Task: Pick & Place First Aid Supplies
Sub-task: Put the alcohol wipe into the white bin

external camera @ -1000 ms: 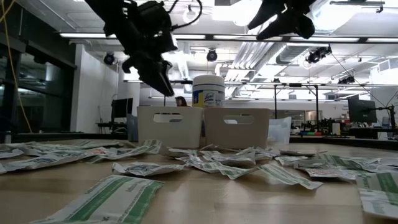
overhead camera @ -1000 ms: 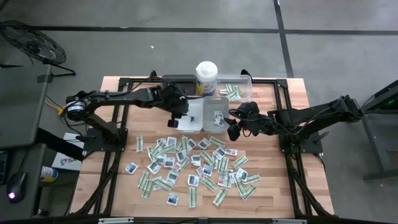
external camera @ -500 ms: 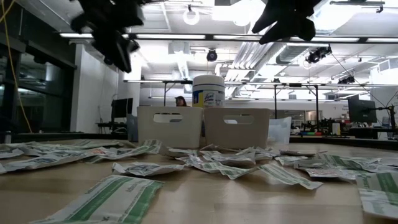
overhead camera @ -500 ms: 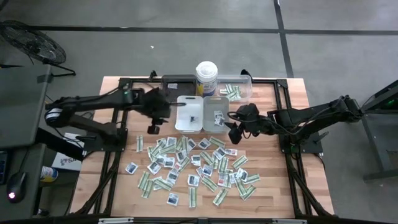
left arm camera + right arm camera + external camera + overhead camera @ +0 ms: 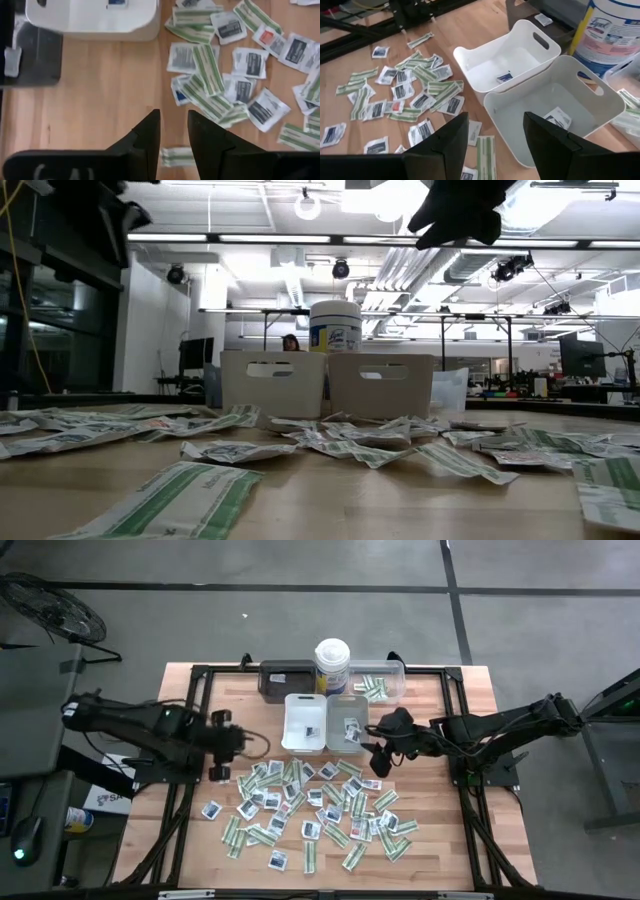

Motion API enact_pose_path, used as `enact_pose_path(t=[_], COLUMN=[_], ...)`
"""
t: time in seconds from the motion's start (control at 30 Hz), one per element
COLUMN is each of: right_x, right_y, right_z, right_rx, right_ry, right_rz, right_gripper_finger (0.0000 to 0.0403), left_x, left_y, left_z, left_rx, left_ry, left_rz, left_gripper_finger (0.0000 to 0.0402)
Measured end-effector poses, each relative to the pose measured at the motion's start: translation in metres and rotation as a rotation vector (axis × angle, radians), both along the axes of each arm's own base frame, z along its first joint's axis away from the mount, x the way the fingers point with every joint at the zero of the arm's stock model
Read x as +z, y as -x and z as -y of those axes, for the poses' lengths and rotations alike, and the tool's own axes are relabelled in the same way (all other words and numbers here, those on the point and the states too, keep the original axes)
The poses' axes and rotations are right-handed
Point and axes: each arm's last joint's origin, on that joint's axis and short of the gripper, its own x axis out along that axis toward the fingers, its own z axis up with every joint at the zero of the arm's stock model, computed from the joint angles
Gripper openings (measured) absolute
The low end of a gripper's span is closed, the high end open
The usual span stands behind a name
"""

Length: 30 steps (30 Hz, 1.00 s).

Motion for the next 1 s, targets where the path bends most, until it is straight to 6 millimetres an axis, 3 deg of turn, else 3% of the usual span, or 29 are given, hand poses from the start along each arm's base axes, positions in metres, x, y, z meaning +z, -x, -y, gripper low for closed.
enact_pose_path(t=[0.33,0.67,1.0], right_x=[0.000,0.000,-0.001], right_y=[0.000,0.000,0.000], right_z=[-0.001,-0.002,-0.003], right_rx=[0.046,0.066,0.094], right_ry=[-0.021,-0.032,-0.027], right_rz=[-0.009,-0.012,-0.020], right_gripper_finger=[0.0184,0.0184,0.0184], left_x=[-0.007,-0.028,-0.052], left_y=[0.004,-0.003,-0.003], left_z=[0.038,0.073,0.111], left_rx=[0.092,0.187,0.049], left_ry=[0.001,0.016,-0.027], left_rz=[0.027,-0.053,-0.193], left_gripper_finger=[0.0095,0.0095,0.0095])
